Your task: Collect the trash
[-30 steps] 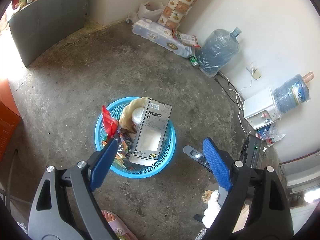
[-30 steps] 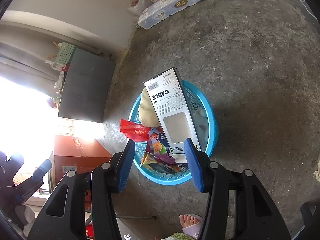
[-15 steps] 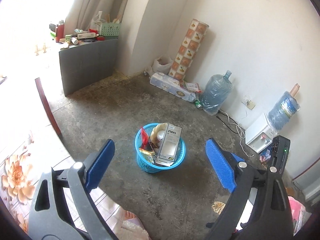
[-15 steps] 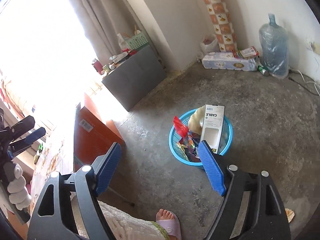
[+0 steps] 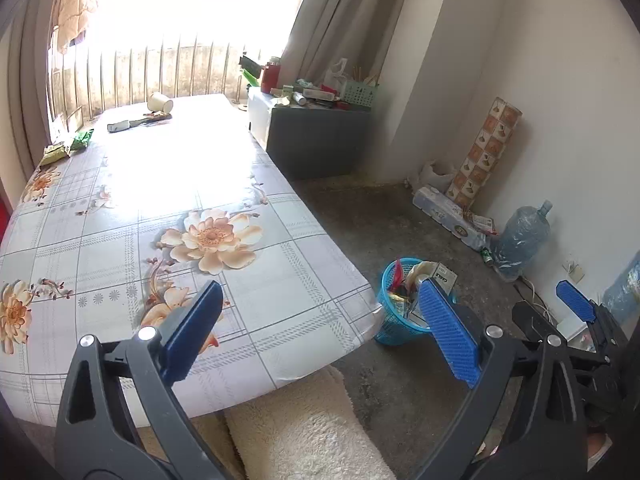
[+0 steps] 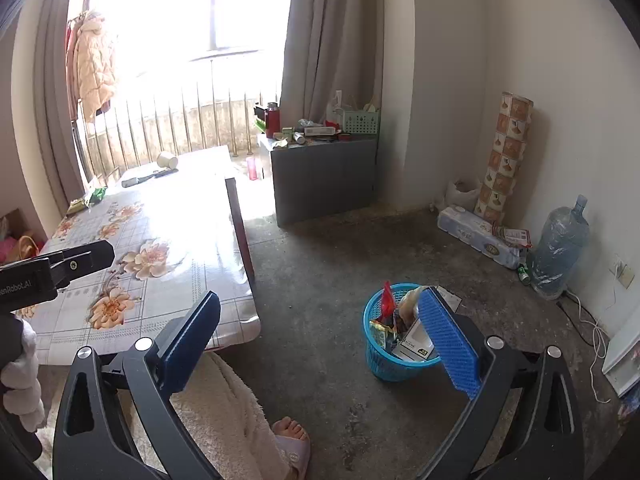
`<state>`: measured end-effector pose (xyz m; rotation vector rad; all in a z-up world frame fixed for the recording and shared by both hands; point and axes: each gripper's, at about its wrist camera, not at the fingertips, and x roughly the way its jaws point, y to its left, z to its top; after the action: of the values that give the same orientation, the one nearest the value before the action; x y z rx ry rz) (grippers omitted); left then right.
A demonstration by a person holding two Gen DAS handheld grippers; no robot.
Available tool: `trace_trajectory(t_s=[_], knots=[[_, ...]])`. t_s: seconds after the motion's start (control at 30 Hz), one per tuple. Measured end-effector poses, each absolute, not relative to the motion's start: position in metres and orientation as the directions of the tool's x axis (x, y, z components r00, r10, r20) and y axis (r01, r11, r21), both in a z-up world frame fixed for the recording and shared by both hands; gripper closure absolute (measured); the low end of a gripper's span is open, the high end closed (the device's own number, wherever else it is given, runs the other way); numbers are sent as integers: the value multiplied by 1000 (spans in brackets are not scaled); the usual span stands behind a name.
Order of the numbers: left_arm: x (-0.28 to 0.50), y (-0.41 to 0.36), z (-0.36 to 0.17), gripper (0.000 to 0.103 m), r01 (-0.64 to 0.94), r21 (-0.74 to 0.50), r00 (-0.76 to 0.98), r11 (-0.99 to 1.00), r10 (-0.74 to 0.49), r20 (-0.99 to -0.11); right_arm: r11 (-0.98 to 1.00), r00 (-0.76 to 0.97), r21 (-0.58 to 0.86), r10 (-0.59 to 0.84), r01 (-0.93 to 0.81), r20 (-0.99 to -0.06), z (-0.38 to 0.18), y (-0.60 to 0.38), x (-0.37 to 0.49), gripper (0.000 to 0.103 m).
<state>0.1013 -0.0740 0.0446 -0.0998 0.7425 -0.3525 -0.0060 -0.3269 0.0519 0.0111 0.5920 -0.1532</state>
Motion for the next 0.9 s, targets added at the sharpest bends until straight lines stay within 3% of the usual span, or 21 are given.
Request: trace_trajectory(t_s=[0.13,0.23,0.33,0.9], knots=[[92,-58,32,9,219,-165,683,962,-272,-678,984,794,-110,-176,138,-582,45,-299,-16,7],[87,-46,27,9,217,-193,669,957,-290,-684,987,774,-101,-161,125,-612,43,-290,-18,7],[83,-40,25,9,154,-166,682,974,-226,-695,988,762,-89,-157,129,-628,44,-290,-17,7],[79,-58,3,9,133,-166,568,977,-213,-795,981,724,-96,-188,167,-663,32,-300,-15,7]])
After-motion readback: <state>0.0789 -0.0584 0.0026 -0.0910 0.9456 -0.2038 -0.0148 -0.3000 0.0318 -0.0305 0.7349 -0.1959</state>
